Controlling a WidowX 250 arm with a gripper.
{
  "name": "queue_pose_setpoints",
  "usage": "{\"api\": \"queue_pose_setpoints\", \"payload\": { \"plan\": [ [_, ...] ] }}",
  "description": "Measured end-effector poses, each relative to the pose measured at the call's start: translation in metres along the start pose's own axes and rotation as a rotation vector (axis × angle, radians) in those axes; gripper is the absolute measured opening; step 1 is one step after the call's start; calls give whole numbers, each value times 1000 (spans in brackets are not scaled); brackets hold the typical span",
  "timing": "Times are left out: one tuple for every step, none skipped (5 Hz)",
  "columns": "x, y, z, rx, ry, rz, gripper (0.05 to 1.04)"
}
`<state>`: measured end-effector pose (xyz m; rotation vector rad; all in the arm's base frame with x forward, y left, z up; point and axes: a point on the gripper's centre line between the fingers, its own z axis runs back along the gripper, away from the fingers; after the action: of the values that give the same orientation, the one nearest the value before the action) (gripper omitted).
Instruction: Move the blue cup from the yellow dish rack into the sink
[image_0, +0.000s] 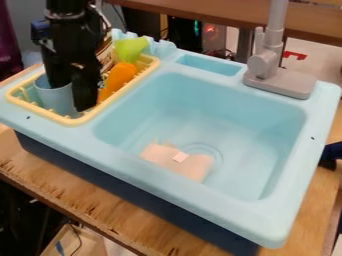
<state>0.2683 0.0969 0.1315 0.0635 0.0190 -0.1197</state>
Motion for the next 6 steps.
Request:
{"api": "queue_pose_setpoints", "payload": {
  "plan": [
    [-3, 1, 0, 7, 18, 44, 370],
    [0, 2, 9, 17, 20, 117, 162],
    [15, -13, 51, 77, -38, 218, 86],
    [20, -37, 107, 118, -144, 163, 83],
    [22, -66, 134, 119, -215, 84, 83],
    [23, -78, 131, 93, -215, 64, 83]
  ]
}}
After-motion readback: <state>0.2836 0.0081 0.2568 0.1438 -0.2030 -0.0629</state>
